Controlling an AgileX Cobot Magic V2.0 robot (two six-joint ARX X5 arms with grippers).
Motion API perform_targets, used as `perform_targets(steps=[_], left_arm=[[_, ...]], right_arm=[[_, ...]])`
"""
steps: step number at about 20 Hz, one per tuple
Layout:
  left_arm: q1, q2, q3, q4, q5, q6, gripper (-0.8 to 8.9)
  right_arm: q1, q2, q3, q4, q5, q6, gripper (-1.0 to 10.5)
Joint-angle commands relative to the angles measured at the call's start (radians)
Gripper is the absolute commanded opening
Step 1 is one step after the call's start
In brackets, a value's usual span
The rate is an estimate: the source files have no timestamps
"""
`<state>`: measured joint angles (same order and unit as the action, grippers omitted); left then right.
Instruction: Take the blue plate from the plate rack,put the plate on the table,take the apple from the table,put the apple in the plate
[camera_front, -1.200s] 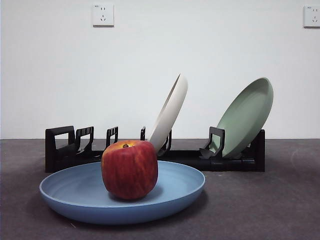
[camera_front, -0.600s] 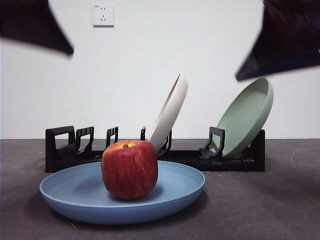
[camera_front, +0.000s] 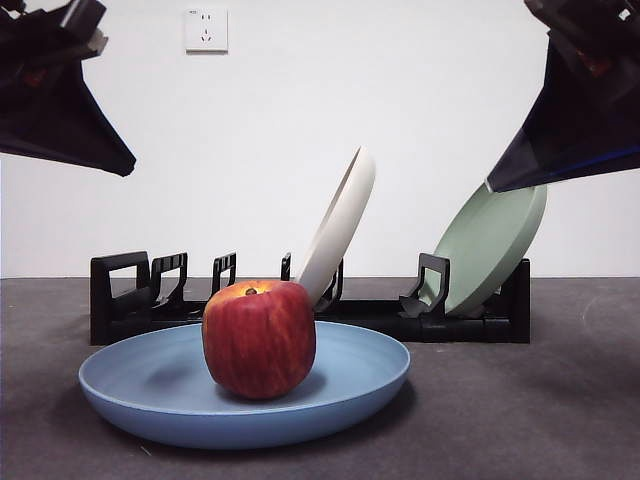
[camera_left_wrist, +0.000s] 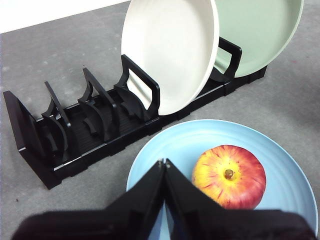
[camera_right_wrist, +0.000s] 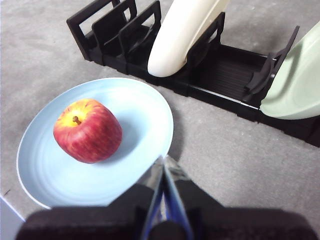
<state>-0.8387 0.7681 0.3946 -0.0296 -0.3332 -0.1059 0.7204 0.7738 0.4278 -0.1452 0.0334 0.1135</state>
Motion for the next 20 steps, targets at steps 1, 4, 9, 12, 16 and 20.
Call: perform_targets(steps=[1, 4, 9, 12, 16, 20], left_arm=[[0.002, 0.001, -0.002, 0.002, -0.004, -0.006, -0.01], [0.001, -0.014, -0.001, -0.01, -0.005, -0.006, -0.01], [0.095, -0.206, -0.002, -0.055, 0.004, 0.104, -0.01], [0.267, -0.357, -0.003, -0.079, 0.133, 0.102, -0.01], [0.532, -0.485, -0.003, -0.187, 0.277, 0.102, -0.02], [0.708, -0.552, -0.022, -0.228, 0.295, 0.103, -0.01]], right_arm=[[0.0, -0.002, -0.004, 0.002, 0.0, 0.009, 0.0], [0.0, -0.002, -0.004, 0.002, 0.0, 0.009, 0.0], [0.0, -0.003, -0.004, 0.002, 0.0, 0.009, 0.0], [0.0, -0.003, -0.004, 0.002, 0.0, 0.009, 0.0], [0.0, -0.003, -0.004, 0.002, 0.0, 0.009, 0.0], [0.0, -0.003, -0.004, 0.002, 0.0, 0.009, 0.0]])
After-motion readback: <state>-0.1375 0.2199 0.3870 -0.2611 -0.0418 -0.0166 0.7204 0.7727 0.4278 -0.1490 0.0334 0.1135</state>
